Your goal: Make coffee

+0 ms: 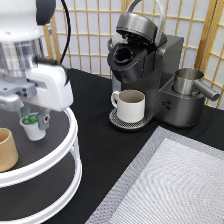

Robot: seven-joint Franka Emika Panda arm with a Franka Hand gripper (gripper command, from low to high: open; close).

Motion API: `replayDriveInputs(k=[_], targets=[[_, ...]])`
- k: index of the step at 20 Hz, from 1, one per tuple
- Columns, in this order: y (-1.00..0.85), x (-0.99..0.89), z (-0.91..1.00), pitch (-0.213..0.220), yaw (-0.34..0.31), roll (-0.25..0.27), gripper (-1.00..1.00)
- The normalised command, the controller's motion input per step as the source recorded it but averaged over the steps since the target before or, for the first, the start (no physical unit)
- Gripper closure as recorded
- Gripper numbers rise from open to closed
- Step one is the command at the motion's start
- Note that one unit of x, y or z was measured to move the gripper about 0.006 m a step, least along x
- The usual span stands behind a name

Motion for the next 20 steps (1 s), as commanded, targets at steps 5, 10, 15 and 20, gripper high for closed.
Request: replayDriveInputs(k=[5,10,15,20], targets=[[0.6,0.14,0.97,0.043,0.075,0.113,1.0],[0.6,0.33,0.81,0.086,0.079,0.175,1.0],[0.33,0.34,0.54,0.049,0.088,0.276,1.0],[0.19,0.35,0.52,0.011,0.046,0.284,1.0]])
